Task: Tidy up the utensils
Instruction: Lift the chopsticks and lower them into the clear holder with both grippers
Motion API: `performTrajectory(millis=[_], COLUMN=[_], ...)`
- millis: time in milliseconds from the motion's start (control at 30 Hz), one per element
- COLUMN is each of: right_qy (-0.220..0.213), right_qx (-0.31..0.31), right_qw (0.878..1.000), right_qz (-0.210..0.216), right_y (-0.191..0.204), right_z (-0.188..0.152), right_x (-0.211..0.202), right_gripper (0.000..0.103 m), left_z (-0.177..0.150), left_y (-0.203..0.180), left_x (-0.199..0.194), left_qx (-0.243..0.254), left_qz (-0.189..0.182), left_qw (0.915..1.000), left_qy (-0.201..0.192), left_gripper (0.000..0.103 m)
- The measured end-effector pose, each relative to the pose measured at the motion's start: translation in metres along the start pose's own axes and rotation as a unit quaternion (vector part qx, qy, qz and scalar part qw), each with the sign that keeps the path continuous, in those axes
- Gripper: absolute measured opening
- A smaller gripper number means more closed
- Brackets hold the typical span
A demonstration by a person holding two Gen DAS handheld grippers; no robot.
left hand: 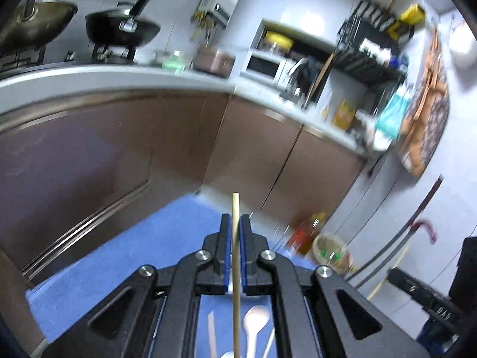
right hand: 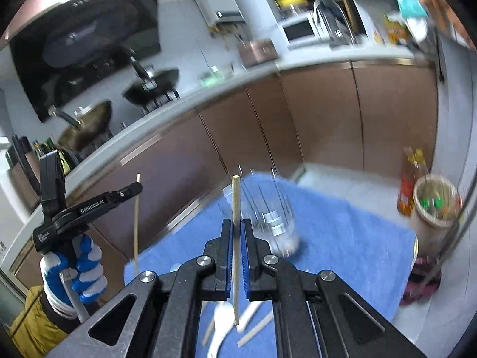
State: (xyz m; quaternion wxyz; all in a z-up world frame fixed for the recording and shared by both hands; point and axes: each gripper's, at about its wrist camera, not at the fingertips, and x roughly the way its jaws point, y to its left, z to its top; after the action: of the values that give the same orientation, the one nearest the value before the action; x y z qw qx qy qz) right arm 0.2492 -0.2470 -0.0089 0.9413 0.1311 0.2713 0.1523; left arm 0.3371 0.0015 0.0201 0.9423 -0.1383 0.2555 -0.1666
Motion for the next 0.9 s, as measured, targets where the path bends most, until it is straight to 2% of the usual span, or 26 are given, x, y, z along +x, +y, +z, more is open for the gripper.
performTrajectory(millis=[167, 400, 600, 767, 900], right_qy=[-0.061, -0.097, -0.099, -0.073, -0.049], right_qx=[-0.037, -0.069, -0.080, -0.089, -0.103], right_qw=[0.997, 0.992, 0.990, 0.991, 0.989], right_qz=[-0.011, -0.037, -0.058, -0.075, -0.091], right_y=[0.013, 0.005, -0.019, -0.030, -0.035], right_z=[0.043, 0.066, 0.047, 0.015, -0.008], right_x=[0.023, 0.071, 0.109, 0.141, 0.151], right_gripper=[0.006, 0.006, 0.006, 0.006, 0.006], left_z=[0.038, 0.051, 0.024, -0.014, -0.035], left_y=[-0.023, -0.031, -0.029, -0.018, -0.008], left_x=[0.024, 0.097, 0.151, 0.185, 0.190], left_qx=[0.001, -0.019, -0.004, 0.011, 0.019], left_qz=[-0.011, -0.006, 0.036, 0.063, 0.060], left_qw=[0.9984, 0.9951, 0.9928, 0.9926, 0.9936], left_qy=[-0.056, -0.097, -0.114, -0.103, -0.094], left_gripper=[0.004, 0.004, 0.004, 0.005, 0.006])
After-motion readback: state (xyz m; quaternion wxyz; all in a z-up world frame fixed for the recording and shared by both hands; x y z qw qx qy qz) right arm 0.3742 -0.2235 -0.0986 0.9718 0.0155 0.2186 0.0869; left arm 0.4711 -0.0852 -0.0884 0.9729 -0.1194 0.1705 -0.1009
